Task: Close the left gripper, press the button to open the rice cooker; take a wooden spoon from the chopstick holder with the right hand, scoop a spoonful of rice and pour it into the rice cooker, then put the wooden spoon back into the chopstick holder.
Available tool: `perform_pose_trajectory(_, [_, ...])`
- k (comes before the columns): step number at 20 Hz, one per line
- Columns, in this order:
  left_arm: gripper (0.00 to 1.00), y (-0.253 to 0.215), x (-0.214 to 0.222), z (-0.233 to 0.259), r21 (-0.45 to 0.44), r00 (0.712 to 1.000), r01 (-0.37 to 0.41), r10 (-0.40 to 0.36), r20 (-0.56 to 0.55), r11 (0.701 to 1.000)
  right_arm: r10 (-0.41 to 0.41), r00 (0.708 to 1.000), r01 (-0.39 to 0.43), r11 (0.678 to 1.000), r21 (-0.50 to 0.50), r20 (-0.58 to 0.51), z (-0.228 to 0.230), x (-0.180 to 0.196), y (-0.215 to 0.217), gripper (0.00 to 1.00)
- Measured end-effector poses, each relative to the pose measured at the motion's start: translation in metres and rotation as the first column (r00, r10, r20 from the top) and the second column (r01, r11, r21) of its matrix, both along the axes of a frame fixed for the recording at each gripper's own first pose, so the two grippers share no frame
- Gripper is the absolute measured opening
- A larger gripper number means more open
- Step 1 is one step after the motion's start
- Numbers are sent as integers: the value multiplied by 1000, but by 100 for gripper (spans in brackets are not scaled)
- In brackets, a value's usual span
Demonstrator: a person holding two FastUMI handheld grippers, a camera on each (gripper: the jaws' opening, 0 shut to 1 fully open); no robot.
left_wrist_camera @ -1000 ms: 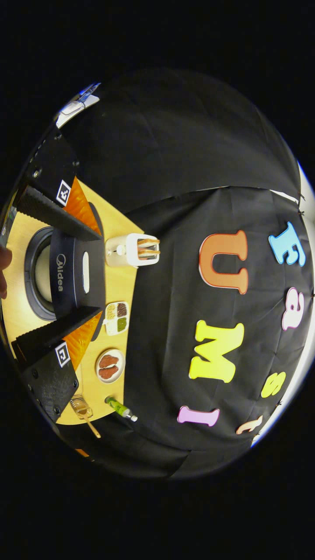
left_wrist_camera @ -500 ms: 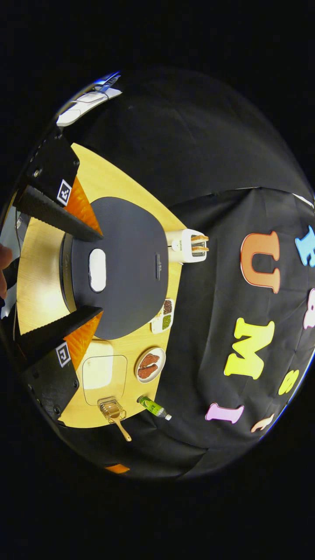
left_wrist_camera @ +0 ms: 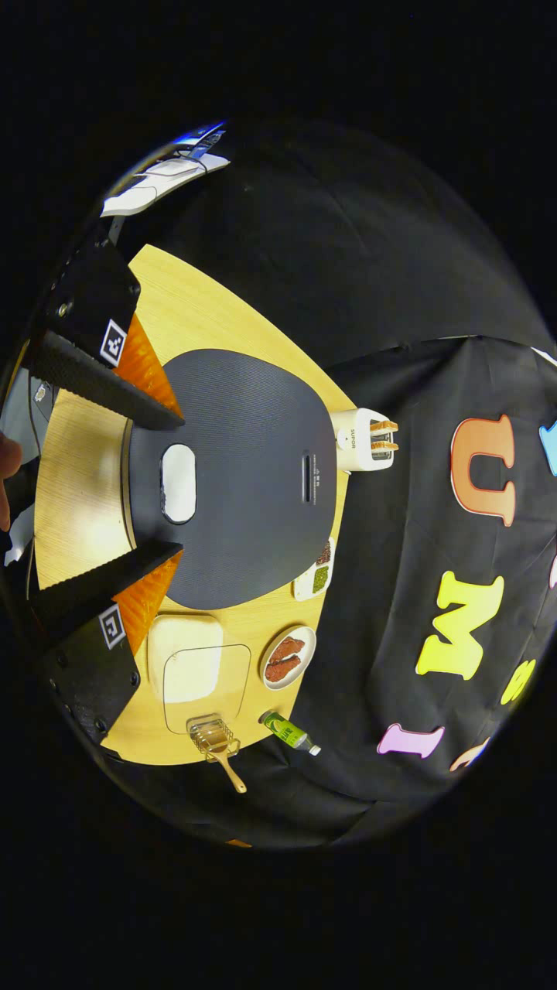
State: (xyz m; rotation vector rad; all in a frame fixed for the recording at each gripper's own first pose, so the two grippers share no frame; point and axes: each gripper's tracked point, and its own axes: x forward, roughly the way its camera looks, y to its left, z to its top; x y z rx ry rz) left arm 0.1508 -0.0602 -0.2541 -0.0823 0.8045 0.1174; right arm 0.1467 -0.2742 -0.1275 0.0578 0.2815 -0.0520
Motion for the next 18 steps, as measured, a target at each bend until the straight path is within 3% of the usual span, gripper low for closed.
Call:
perform_pose_trajectory(5, [100,2,-2,-5,21,1000,-5,6,-10,1000,16,1000,-16,1000,22,1,-5,5,-2,100])
perform_pose_trajectory(11, [95,2,12,24,31,991,-68,63,121,997,0,1000,0,999,37,0,-7,20,-24,99])
perform_pose_trajectory(13, [96,-14,17,60,49,974,-52,40,223,997,6,1000,-5,999,45,-8,-9,23,-29,99])
perform_pose_trajectory(18, [95,-52,2,153,51,889,20,-41,456,999,34,998,-36,999,30,57,20,13,-18,100])
